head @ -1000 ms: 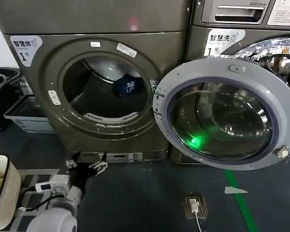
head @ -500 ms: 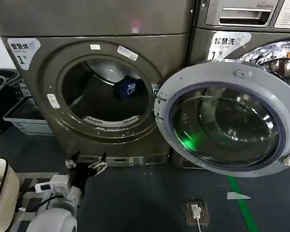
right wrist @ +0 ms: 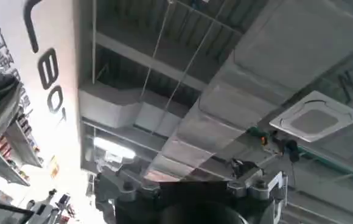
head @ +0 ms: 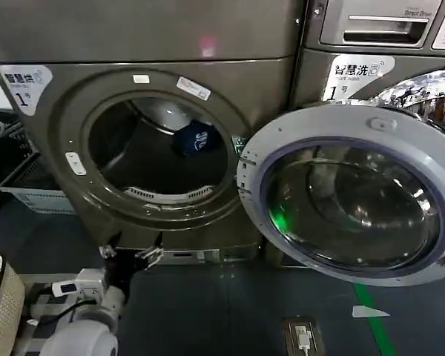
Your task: Grasp the clothes from the dryer.
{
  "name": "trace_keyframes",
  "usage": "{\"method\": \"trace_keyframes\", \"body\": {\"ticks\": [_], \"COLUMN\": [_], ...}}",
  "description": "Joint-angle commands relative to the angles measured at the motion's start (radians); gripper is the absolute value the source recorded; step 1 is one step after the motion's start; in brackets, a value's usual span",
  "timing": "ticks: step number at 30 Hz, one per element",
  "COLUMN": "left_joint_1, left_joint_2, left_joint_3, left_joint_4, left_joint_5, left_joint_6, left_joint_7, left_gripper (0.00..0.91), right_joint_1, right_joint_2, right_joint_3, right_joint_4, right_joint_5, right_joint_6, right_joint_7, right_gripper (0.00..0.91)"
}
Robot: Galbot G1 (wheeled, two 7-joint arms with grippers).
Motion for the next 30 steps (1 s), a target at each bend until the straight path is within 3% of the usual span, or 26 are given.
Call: {"method": "trace_keyframes", "body": {"ticks": [1,30], "left_joint_1": [-0.002,-0.012], "left_joint_2": [-0.001,0.0], "left_joint_3": [0.002,-0.002], "left_joint_4": [0.004,0.017], "left_joint_5": [0.002,0.001], "left_joint_6": [0.049,0.049], "left_joint_7": [-0.005,-0.001], "left_gripper": [0.907,0.907], "right_joint_1": [0.001,0.005], "right_joint_2": [-0.002,0.009], "right_joint_3": [0.002,0.007], "right_joint_4": [0.0,-0.013], "right_joint_5": [0.001,-0.004], "right_joint_6": [-0.001,0.001], "right_joint_7": [0.001,0.001], "right_gripper": [0.907,0.907]}}
